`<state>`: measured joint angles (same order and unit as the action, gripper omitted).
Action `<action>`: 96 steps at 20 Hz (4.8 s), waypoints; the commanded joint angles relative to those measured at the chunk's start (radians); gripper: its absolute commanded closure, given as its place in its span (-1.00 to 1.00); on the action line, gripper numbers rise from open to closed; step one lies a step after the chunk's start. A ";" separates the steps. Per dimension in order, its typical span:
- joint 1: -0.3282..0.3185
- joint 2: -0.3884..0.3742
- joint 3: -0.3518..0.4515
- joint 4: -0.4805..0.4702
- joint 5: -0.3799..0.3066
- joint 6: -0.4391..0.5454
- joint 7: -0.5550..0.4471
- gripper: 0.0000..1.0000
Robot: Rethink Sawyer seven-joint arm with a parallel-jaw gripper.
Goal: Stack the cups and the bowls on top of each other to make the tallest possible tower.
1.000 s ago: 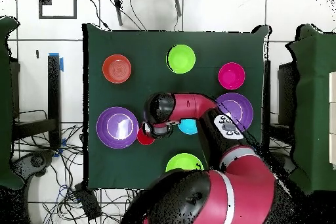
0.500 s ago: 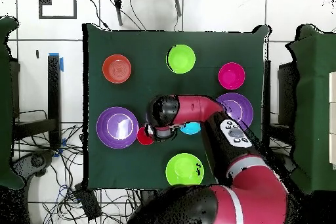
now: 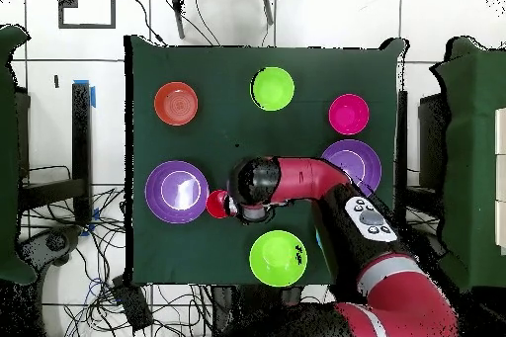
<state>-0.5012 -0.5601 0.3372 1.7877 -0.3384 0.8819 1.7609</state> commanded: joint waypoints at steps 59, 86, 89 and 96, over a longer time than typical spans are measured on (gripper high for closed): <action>0.154 -0.103 -0.069 0.161 -0.192 -0.593 0.114 -1.00; 0.127 -0.068 -0.100 0.168 -0.203 -0.631 0.058 -1.00; 0.131 -0.062 -0.105 0.173 -0.202 -0.638 0.063 -1.00; 0.139 -0.054 -0.119 0.188 -0.202 -0.666 0.074 -1.00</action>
<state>-0.3824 -0.6892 0.2299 1.9456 -0.4674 0.2787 1.7609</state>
